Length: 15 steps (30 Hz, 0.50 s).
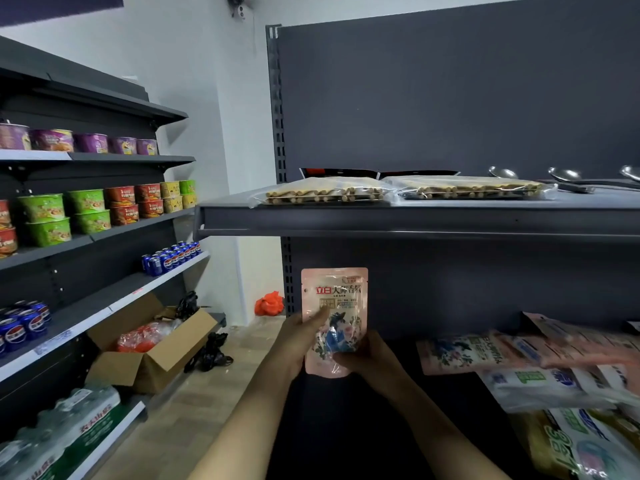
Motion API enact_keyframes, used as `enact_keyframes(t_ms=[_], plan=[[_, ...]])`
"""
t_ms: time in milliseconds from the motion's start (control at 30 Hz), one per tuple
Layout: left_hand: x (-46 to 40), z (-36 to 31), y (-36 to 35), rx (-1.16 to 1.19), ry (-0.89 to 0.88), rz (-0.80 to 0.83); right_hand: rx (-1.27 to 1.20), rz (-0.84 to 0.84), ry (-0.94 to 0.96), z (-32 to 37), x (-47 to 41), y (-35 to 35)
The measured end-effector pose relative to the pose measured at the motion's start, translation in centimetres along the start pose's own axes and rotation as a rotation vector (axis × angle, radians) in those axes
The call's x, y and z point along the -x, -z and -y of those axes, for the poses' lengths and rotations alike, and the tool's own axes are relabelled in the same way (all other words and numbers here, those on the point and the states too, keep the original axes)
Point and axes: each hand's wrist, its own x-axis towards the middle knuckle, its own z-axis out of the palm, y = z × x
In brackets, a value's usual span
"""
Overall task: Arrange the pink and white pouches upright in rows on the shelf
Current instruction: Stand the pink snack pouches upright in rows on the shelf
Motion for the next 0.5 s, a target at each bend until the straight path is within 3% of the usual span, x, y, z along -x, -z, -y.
enact_keyframes(t_ms=[100, 500], plan=[[-0.5, 0.3, 0.9, -0.096, -0.017, -0.033, 0.141, -0.158, -0.077, -0.5, -0.9, -1.1], [-3.6, 3.9, 2.1, -0.252, 0.005, -0.047, 0.514, -0.295, -0.272, -2.8, -2.5, -3.9]])
